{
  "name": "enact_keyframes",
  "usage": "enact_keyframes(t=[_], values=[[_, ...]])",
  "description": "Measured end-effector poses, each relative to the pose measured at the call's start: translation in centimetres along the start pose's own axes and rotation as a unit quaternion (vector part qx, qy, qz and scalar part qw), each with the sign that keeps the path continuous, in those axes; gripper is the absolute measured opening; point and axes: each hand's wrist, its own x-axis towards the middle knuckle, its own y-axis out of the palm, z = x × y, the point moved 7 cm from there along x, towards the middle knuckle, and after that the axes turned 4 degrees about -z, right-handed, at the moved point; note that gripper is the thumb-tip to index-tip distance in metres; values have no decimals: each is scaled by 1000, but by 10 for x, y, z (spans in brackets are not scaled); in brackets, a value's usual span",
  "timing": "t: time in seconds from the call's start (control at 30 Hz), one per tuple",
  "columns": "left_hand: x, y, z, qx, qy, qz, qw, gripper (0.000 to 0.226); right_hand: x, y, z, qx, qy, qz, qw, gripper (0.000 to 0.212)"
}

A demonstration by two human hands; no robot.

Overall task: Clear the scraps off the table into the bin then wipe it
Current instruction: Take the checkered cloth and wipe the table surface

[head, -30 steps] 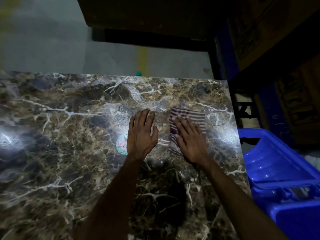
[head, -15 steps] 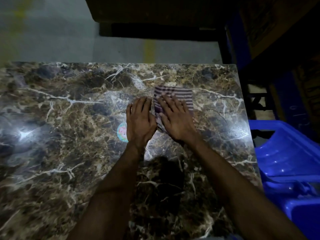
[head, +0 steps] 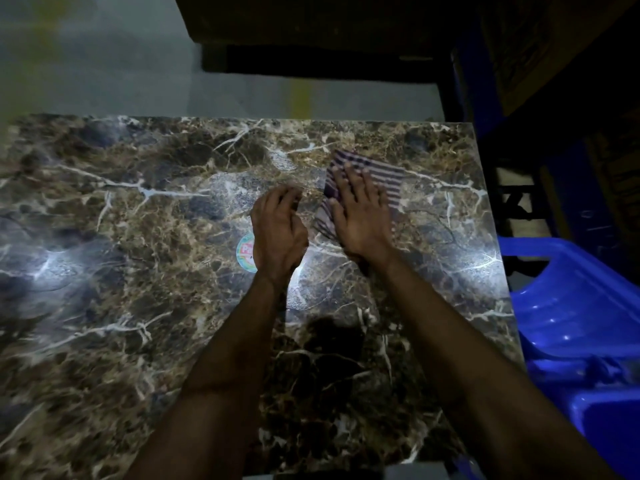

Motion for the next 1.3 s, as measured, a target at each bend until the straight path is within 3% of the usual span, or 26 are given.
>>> enact_keyframes(t=[0.1, 0.23, 0.3, 0.47, 0.57, 0.73, 0.87, 1.0, 1.1, 1.2, 1.3], values=[[-2, -7, 15, -131, -75, -48, 987, 50, -31, 8, 30, -1, -66, 29, 997, 62], [-1, -10, 11, -110, -52, -30, 992, 39, -100, 9, 31, -15, -153, 55, 987, 59], [-1, -6, 9, -96, -27, -3, 995, 37, -118, 4, 10, -18, -141, 63, 988, 58], [-3, 0, 14, -98, -26, 43, 994, 42, -90, -3, -11, -7, -7, 38, 999, 60], [-10, -3, 9, -65, 1, 92, 994, 44, -66, 5, 11, -13, 21, 27, 999, 61], [-57, -13, 11, 31, 33, 129, 991, 48, -110, 13, 50, -8, -97, 66, 993, 60], [-84, -11, 0, 105, -7, 113, 988, 54, -145, -1, 9, -23, -132, 77, 988, 60], [-107, 6, -25, 160, -52, 89, 982, 55, -116, -11, -25, -2, -46, 60, 997, 60], [-110, 16, -35, 199, -18, 94, 975, 55, -87, -4, -19, 0, -10, 31, 999, 62], [-110, 20, -40, 209, 29, 109, 971, 56, -95, -3, -15, -1, -57, 33, 998, 60], [-110, 22, -42, 216, 24, 106, 970, 55, -133, -9, -43, -9, -125, 49, 991, 58]])
